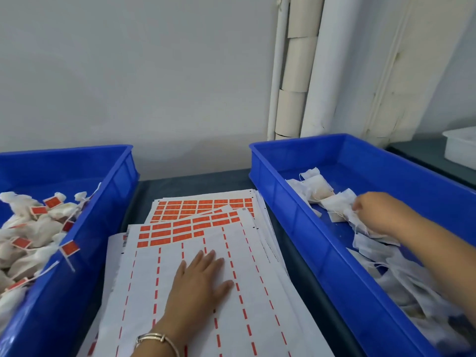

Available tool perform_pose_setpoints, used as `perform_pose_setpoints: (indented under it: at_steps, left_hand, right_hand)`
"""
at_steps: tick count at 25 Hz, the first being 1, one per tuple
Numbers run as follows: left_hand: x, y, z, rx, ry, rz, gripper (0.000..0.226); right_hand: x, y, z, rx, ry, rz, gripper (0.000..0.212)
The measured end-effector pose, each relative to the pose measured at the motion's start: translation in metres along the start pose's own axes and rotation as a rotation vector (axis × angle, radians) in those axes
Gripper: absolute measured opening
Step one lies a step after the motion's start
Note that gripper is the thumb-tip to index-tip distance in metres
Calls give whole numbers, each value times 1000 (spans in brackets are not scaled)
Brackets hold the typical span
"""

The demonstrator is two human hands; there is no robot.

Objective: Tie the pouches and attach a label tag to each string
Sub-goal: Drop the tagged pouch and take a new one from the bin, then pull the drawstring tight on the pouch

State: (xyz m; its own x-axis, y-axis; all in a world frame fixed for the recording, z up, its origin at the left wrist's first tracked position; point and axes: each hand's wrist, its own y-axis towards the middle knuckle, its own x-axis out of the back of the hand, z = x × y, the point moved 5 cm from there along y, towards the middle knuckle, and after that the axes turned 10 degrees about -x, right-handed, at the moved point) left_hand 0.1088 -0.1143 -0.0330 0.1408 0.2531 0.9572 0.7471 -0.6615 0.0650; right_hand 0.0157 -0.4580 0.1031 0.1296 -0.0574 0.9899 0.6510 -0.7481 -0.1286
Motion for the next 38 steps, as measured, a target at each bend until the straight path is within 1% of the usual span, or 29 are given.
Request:
perform_pose_setpoints:
  at_steps: [2,5,6,8,10,11,14,16,17,20,22,24,25,27,28,29,30,31,33,34,36,38]
  left_hand:
    - [-1,-1,2,7,23,-25,66]
    - [0,0,0,21,31,-43,64]
    - [0,1,0,26,35,-41,64]
    - [0,1,0,31,44,-43,64]
    - [0,0,0,42,43,-42,64]
    - [0,0,0,46,41,-37,65]
    - [0,-2,-2,48,24,-39,66]
    - [1,-2,-2,47,15,-49,66]
    - [2,-2,-2,45,7,-51,65]
    - [10,-1,-8,49,-56,-22,58]
    - [29,1,-13,91,-231,-76,53]
    - [59,0,-14,140,-511,-192,55]
    - [75,-2,-15,114,-675,-252,58]
    - [107,-6,-19,-33,-985,-342,61]
    - [119,-10,-16,-98,-1084,-373,62]
    - [127,-12,-11,-129,-1111,-388,61]
    - [130,-13,-5,-127,-1075,-392,56]
    - [127,-13,1,-97,-986,-390,44]
    - [113,-13,13,-2,-790,-385,18]
    - [105,-13,20,43,-752,-391,12]
    - [91,-15,33,98,-748,-435,11]
    - [85,-16,44,114,-725,-501,11]
  right_hand:
    - [-24,21,-20,-38,-31,49,18]
    - [-55,36,-25,-11,-97,133,37]
    - [-59,39,-23,-1,-86,135,32]
    - [-55,42,-22,-25,4,58,7]
    - [-45,43,-25,-82,148,-11,21]
    - [-39,42,-27,-99,250,-20,25]
    - [-9,28,-29,-87,626,-110,33]
    - [21,9,-25,-49,887,-186,30]
    - [35,-3,-18,-17,987,-189,28]
    - [65,-43,21,165,1146,-108,14]
    - [76,-72,56,278,1205,-36,15]
    - [77,-94,93,361,1218,52,16]
    - [73,-105,112,407,1214,107,18]
    - [55,-121,143,470,1216,196,23]
    - [42,-128,157,480,1220,229,24]
    - [27,-133,168,478,1214,258,24]
    - [12,-136,178,473,1198,285,23]
    - [-3,-137,187,470,1179,312,21]
    - [-29,-134,201,458,1158,370,17]
    - [-38,-131,205,450,1152,390,17]
    - [-51,-125,212,450,1136,382,19]
    - [-62,-120,218,433,1135,341,19]
